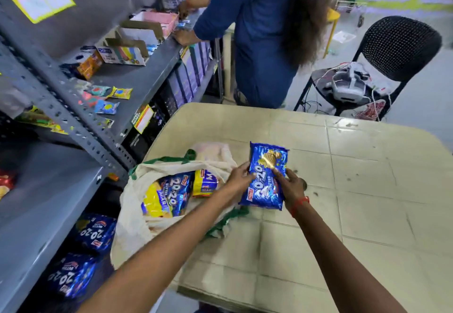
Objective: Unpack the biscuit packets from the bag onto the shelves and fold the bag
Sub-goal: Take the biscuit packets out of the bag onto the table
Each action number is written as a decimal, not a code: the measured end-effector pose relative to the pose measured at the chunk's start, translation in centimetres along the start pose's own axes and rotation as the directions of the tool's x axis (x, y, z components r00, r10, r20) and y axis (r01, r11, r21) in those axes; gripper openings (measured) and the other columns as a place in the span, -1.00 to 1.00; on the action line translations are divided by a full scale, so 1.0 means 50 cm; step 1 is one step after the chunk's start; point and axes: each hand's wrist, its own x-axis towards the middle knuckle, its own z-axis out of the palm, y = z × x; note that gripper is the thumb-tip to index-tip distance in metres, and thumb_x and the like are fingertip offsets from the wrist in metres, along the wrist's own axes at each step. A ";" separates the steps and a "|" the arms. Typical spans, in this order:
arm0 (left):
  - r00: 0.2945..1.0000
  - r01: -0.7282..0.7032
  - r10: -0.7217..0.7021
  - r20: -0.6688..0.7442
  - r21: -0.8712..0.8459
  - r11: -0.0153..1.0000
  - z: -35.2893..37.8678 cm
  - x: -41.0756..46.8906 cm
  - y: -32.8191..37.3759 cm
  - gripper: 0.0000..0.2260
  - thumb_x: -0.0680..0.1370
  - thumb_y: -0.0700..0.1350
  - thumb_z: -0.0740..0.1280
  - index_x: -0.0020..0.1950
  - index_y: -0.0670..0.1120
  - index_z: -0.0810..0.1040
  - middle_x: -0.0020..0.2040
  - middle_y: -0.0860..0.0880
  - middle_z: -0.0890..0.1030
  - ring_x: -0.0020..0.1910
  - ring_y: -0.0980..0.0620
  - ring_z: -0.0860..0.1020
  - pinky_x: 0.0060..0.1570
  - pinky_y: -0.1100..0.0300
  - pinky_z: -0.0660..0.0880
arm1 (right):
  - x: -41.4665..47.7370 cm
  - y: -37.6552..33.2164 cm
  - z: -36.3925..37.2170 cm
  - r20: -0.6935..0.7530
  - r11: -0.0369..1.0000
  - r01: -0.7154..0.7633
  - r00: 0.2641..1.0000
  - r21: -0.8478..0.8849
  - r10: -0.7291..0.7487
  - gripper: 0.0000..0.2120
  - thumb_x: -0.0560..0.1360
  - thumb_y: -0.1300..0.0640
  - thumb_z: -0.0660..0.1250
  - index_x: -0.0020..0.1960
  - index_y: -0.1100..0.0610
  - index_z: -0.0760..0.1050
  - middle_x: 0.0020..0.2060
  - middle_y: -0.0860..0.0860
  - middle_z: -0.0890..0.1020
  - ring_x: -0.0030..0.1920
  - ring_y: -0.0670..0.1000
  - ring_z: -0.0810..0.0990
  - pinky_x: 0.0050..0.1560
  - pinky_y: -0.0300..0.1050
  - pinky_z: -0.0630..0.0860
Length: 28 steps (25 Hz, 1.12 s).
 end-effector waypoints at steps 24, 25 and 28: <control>0.939 0.248 -0.070 -0.337 0.521 0.817 -0.231 0.012 -0.109 -0.66 0.52 -0.22 0.25 0.29 -0.25 0.44 0.28 -0.28 0.52 0.26 -0.20 0.49 0.24 -0.02 0.42 | -0.040 0.086 0.337 0.229 0.377 0.223 0.973 -0.899 -0.031 -0.40 0.46 0.15 0.31 0.41 0.33 0.21 0.39 0.32 0.31 0.40 0.26 0.29 0.44 0.01 0.21; 0.936 0.258 -0.097 -0.339 0.470 0.844 -0.232 0.017 -0.107 -0.66 0.52 -0.21 0.27 0.29 -0.24 0.44 0.27 -0.28 0.53 0.24 -0.21 0.50 0.23 -0.03 0.44 | -0.026 0.083 0.335 0.203 0.382 0.183 0.979 -0.906 0.011 -0.39 0.47 0.14 0.32 0.42 0.35 0.21 0.40 0.32 0.32 0.40 0.25 0.31 0.44 0.00 0.23; 0.914 0.270 -0.209 -0.349 0.136 0.953 -0.227 0.015 -0.103 -0.65 0.53 -0.17 0.32 0.30 -0.19 0.40 0.28 -0.22 0.52 0.16 -0.13 0.55 0.00 0.07 0.54 | 0.005 0.076 0.315 0.172 0.454 0.097 0.977 -0.886 0.126 -0.52 0.48 0.12 0.35 0.33 0.30 0.39 0.30 0.26 0.50 0.29 0.21 0.48 0.29 -0.01 0.42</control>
